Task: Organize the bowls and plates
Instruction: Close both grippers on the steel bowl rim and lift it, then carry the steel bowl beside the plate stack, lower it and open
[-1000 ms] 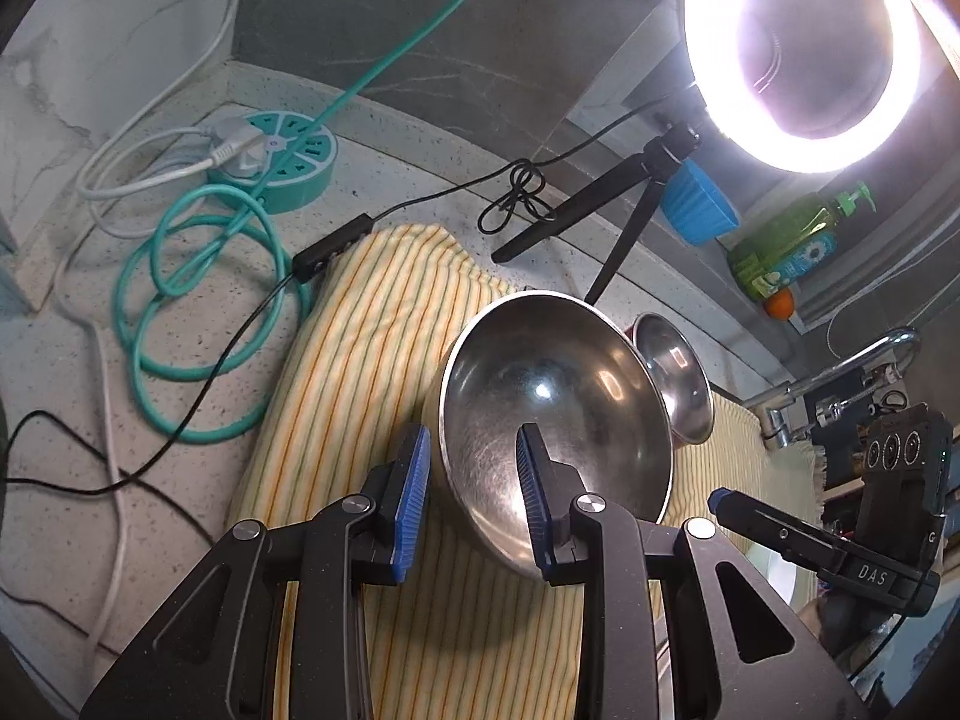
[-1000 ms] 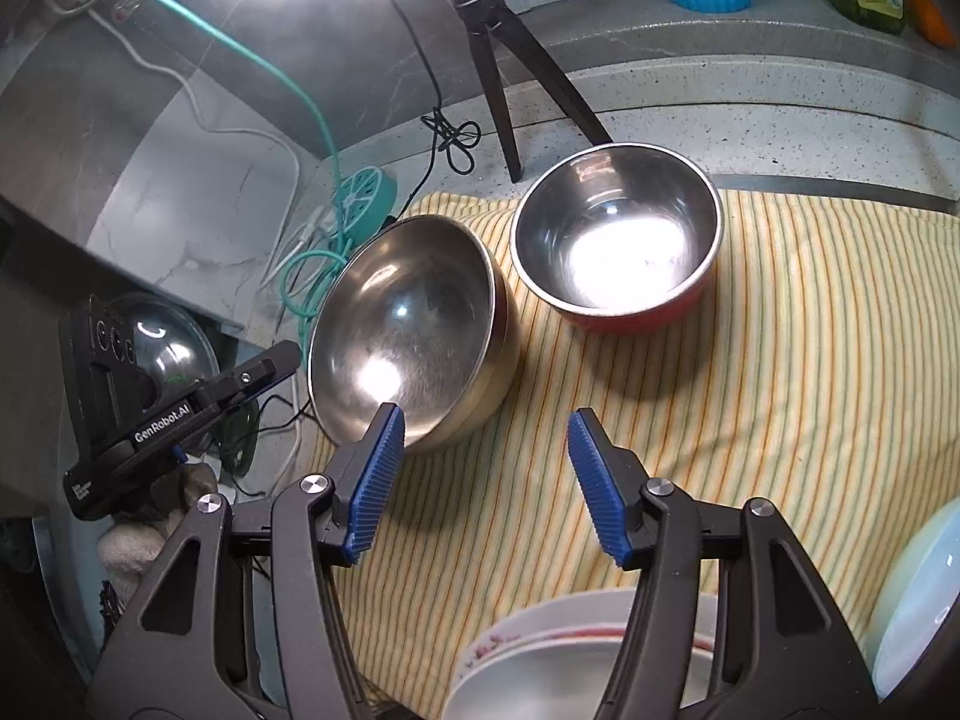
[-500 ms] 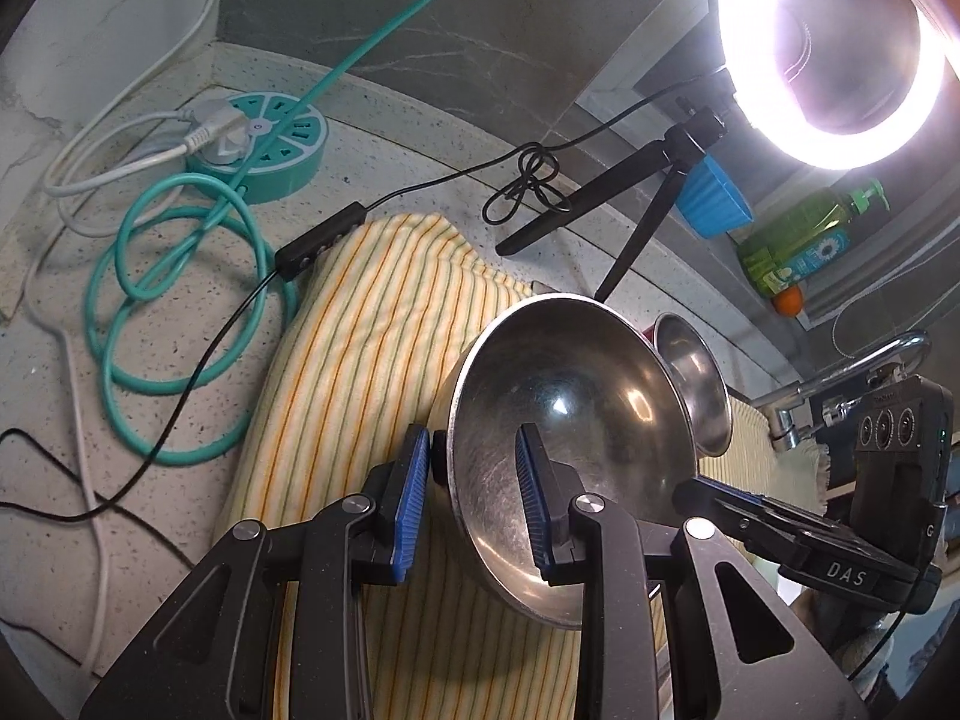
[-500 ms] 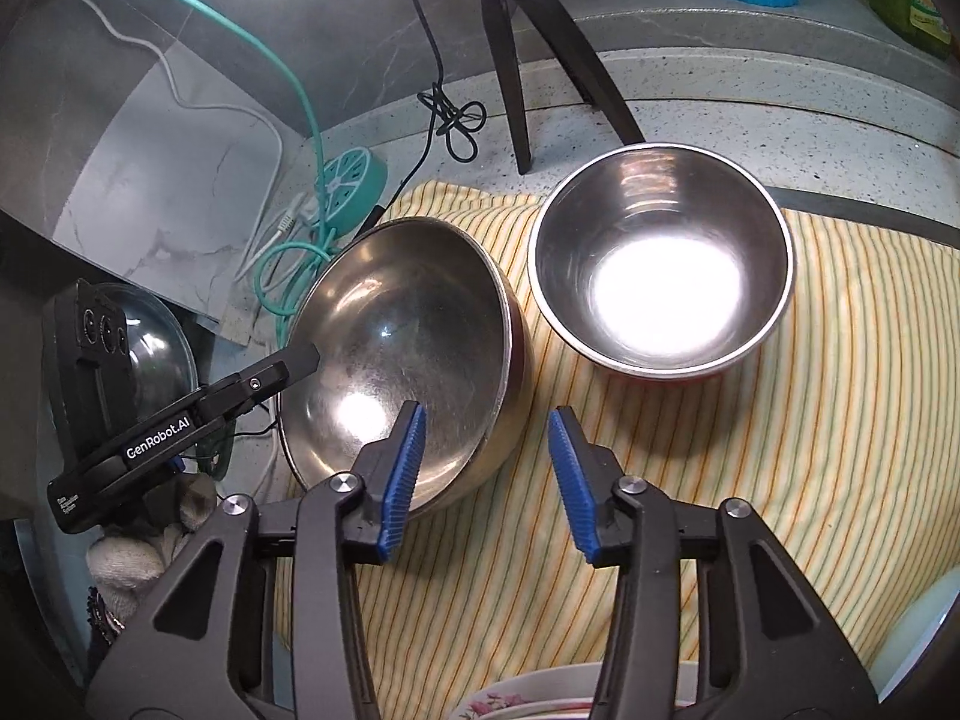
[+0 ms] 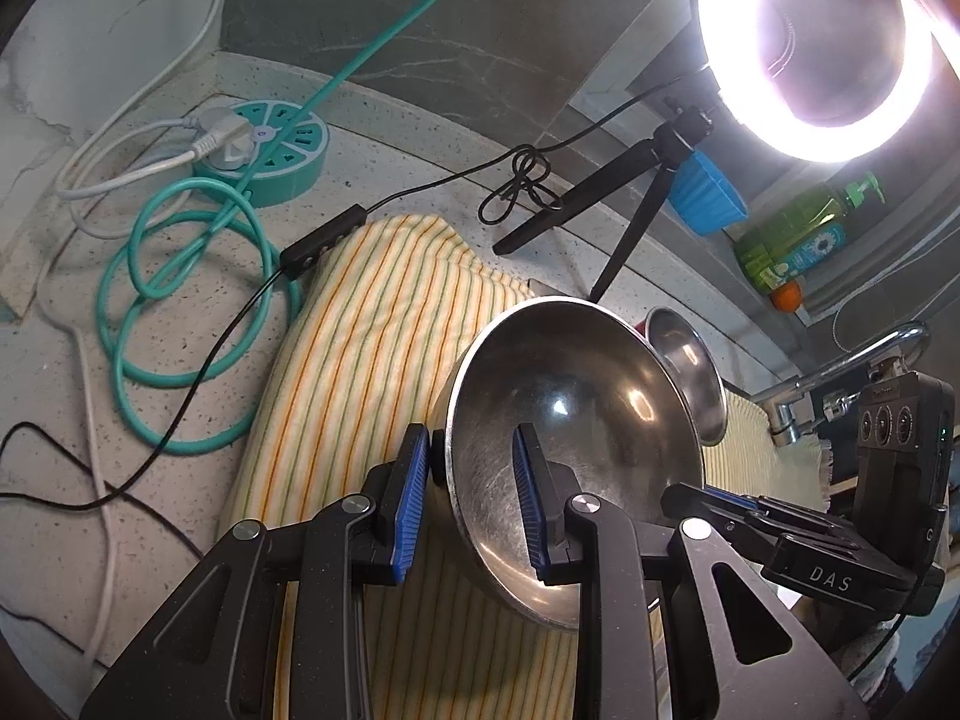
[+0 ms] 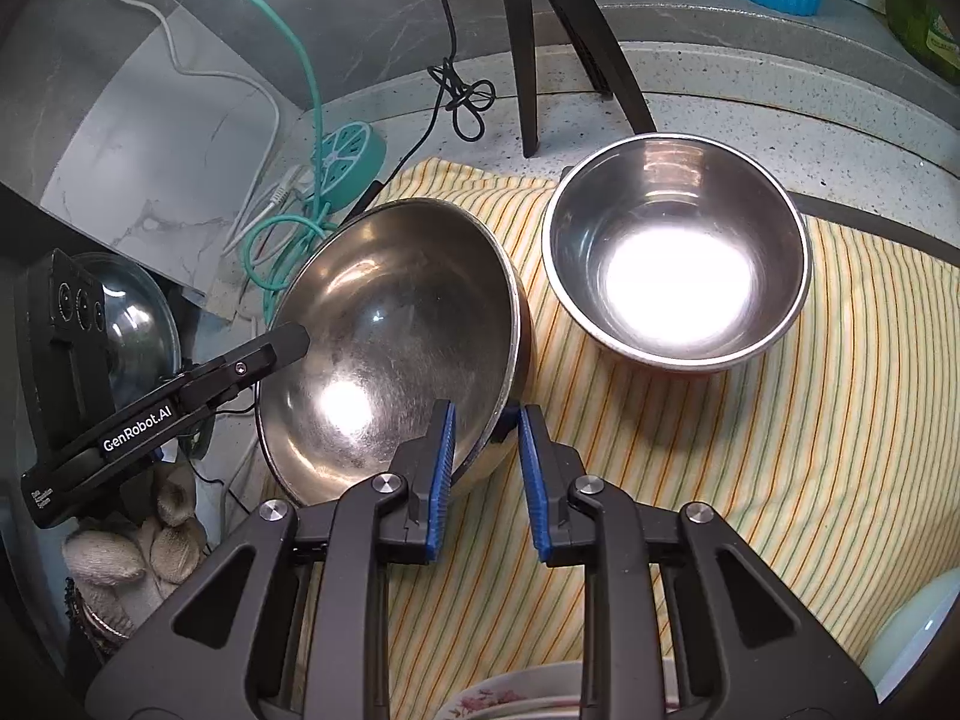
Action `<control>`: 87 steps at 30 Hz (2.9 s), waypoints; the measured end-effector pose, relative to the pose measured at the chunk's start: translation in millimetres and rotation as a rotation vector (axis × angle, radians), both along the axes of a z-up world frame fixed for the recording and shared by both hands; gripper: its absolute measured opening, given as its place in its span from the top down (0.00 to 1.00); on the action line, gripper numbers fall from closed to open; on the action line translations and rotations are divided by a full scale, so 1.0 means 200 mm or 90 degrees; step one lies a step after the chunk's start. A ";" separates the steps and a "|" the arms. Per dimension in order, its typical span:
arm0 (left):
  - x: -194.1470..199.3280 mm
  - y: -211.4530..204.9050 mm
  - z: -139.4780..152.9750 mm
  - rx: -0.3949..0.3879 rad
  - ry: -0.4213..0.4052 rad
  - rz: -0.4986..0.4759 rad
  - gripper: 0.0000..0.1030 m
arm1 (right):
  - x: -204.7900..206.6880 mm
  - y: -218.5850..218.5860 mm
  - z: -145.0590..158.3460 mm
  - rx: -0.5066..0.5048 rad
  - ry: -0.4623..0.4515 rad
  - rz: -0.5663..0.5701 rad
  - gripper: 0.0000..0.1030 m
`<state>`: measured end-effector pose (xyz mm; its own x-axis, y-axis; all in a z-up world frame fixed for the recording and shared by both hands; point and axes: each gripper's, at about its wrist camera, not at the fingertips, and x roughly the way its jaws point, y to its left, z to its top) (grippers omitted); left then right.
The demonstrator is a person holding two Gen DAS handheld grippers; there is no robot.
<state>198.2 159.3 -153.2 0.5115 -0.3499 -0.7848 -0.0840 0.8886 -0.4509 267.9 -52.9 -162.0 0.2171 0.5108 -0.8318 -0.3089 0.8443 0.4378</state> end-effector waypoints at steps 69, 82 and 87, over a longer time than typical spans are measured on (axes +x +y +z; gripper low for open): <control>-1.02 -0.01 -0.09 -0.020 0.024 0.165 0.75 | -0.85 0.02 -0.04 -0.024 0.016 0.225 0.78; -0.98 0.01 0.00 0.003 0.004 0.164 0.60 | -0.78 -0.05 0.11 0.011 -0.043 0.195 0.38; -0.92 0.00 0.08 0.027 -0.012 0.158 0.35 | -0.74 -0.13 0.20 0.019 -0.077 0.162 0.20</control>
<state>14.4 158.9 -136.9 0.5926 -0.1794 -0.7853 -0.2933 0.8599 -0.4178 119.0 -79.9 -123.0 0.1757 0.5858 -0.7912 -0.5605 0.7202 0.4088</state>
